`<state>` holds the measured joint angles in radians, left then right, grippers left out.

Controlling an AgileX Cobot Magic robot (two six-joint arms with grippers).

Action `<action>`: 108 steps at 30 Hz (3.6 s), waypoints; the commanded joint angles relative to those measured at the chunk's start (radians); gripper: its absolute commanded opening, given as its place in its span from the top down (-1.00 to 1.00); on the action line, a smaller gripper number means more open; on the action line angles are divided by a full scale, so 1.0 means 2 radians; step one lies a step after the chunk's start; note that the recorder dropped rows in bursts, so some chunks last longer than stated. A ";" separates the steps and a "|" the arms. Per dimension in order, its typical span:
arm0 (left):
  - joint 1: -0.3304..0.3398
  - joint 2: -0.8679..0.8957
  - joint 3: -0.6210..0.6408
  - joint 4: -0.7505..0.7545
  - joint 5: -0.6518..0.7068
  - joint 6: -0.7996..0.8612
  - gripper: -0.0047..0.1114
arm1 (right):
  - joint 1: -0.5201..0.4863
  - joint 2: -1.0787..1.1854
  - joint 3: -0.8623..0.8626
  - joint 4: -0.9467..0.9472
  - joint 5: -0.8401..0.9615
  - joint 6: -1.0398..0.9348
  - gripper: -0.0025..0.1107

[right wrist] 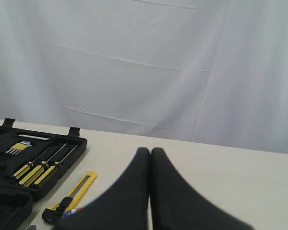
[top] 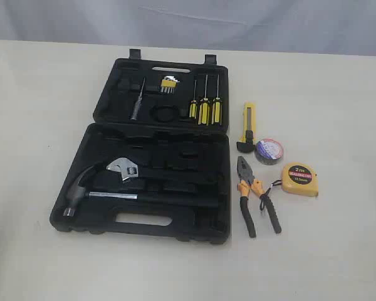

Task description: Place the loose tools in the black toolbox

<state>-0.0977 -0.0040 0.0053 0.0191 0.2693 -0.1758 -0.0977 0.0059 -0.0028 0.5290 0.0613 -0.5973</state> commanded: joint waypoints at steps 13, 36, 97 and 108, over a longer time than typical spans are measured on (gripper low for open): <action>-0.003 0.002 -0.003 0.002 0.001 -0.001 0.92 | 0.000 -0.003 0.001 0.000 -0.001 0.001 0.96; -0.003 0.002 -0.003 -0.002 0.000 -0.001 0.92 | 0.000 0.062 -0.049 0.114 0.032 0.116 0.96; -0.003 0.002 -0.003 -0.002 0.001 -0.001 0.92 | 0.134 0.778 -0.440 -0.294 0.336 0.497 -0.44; -0.003 0.002 -0.003 -0.002 0.001 -0.001 0.92 | 0.133 0.851 -0.440 -0.296 0.299 0.502 -0.44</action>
<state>-0.0977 -0.0040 0.0053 0.0173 0.2693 -0.1758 0.1710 1.6838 -0.8829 -0.0536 0.6920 0.4014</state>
